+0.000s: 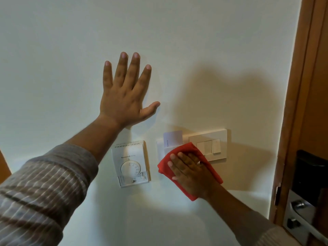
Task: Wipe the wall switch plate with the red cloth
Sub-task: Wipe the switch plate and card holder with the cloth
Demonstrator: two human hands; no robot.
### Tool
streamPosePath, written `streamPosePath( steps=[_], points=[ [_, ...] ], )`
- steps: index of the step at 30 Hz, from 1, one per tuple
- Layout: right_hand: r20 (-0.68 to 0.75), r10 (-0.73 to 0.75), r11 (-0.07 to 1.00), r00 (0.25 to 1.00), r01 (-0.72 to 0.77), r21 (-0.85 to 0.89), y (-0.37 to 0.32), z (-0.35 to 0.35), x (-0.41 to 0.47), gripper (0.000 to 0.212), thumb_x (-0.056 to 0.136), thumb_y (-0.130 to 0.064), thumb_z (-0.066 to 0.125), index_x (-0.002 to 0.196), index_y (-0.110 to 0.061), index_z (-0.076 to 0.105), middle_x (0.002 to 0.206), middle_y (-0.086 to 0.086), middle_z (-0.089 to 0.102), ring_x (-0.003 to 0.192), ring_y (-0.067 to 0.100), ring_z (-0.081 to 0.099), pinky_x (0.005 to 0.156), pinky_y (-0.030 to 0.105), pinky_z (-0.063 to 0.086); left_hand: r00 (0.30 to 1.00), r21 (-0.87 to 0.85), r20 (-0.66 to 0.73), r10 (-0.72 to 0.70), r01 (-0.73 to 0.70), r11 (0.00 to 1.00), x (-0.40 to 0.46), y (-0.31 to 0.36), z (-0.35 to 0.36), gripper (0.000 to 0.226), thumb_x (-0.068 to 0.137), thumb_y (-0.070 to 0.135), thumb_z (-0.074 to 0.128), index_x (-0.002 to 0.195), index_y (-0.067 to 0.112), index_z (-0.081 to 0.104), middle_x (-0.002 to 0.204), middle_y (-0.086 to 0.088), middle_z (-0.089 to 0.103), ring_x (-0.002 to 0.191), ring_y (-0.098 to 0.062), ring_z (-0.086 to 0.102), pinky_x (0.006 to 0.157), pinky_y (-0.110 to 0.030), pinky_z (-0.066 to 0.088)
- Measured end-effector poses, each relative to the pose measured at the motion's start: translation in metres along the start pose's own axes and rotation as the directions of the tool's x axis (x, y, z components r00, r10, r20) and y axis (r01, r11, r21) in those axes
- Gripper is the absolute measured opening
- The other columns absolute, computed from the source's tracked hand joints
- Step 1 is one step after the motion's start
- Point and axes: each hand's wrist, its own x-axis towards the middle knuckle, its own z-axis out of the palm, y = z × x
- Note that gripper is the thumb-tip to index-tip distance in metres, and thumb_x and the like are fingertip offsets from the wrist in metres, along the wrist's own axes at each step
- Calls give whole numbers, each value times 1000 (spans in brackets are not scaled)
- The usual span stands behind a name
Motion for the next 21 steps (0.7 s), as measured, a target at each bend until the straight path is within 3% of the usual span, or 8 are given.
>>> streamPosePath(
  steps=[5,9,11,13,16,21],
  points=[
    [-6,30,999,1000,-30,-26,-4,0,4,72,98,-43,47,154,-7,18,156,11,35,153,31,3,122,45,8,1000,2,-5,-1,1,1000,-1,2,-1,96,92,77,37,161,12,28,165,-26,29,150,-51,29,116,-74,24],
    [-55,-95,993,994,98,65,1,-2,35,54,104,-39,43,148,-9,33,152,9,35,147,28,27,124,44,10,1000,11,-6,0,0,1000,1,0,1,96,92,78,35,161,12,27,165,-26,28,150,-52,28,116,-74,23],
    [-52,-109,992,993,112,59,2,-3,45,54,104,-38,44,149,-9,33,154,10,32,148,28,24,124,44,11,1000,5,2,3,-3,1000,-1,0,1,96,92,79,35,161,13,26,166,-26,28,150,-52,28,116,-74,23],
    [-52,68,997,996,-66,41,-8,-4,45,59,103,-39,44,150,-8,30,160,12,22,151,29,14,124,44,8,1000,8,-2,7,-7,1000,-2,-1,2,97,91,79,36,162,13,25,166,-26,28,150,-51,28,116,-73,23],
    [-9,388,921,922,-388,21,-30,-5,35,75,99,-45,39,155,-6,11,165,15,-9,153,31,-5,123,46,3,1000,6,-12,13,-13,1000,-2,-2,1,97,91,79,37,161,13,26,165,-26,29,150,-52,30,115,-73,24],
    [28,341,940,940,-341,-4,-35,-2,19,85,96,-48,43,156,-5,-1,165,15,-13,152,32,-8,121,48,6,1000,-6,-10,11,-11,1000,-1,-2,4,98,90,80,36,162,13,24,166,-26,27,151,-52,28,116,-73,22]
  ],
)
